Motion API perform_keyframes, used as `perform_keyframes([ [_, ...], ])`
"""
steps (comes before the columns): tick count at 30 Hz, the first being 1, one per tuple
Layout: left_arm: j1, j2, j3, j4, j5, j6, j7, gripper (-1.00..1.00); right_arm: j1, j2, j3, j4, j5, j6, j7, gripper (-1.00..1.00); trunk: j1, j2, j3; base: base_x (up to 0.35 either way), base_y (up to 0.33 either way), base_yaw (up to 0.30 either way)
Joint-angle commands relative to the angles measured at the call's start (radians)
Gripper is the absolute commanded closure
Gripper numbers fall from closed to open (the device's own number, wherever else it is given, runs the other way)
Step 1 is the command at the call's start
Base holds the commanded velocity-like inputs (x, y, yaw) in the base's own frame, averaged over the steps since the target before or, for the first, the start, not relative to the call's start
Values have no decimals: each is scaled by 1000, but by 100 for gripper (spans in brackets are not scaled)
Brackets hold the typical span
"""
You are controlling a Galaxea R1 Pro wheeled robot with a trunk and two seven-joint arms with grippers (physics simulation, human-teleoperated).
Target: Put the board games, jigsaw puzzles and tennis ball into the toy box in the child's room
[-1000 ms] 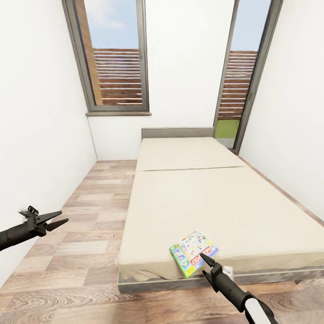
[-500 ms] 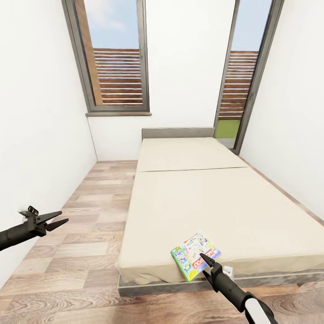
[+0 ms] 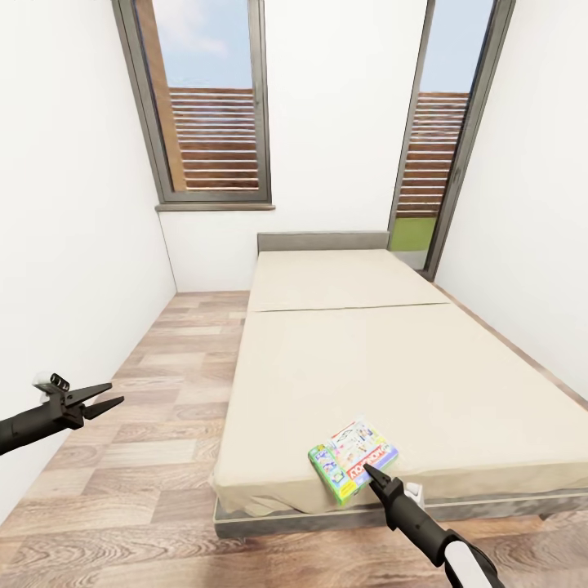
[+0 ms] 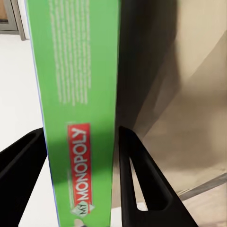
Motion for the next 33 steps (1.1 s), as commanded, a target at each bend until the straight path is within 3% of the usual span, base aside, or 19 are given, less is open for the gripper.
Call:
perform_keyframes([
  [1, 0, 0, 0, 0, 0, 11, -4, -100, 0, 0, -2, 0, -3, 7, 0, 100, 0, 0, -1, 0, 0, 0],
  [26, 0, 0, 0, 0, -1, 11, -4, -100, 0, -4, -2, -12, -4, 14, 10, 100, -96, 175, 77, 0, 0, 0],
  [30, 0, 0, 0, 0, -1, 11, -4, -100, 0, -12, 0, -72, -9, 36, 13, 100, -111, 203, 90, 0, 0, 0],
  [33, 0, 0, 0, 0, -1, 12, -4, -100, -7, -2, 16, -165, -8, 113, 6, 100, -123, 224, 99, 0, 0, 0],
])
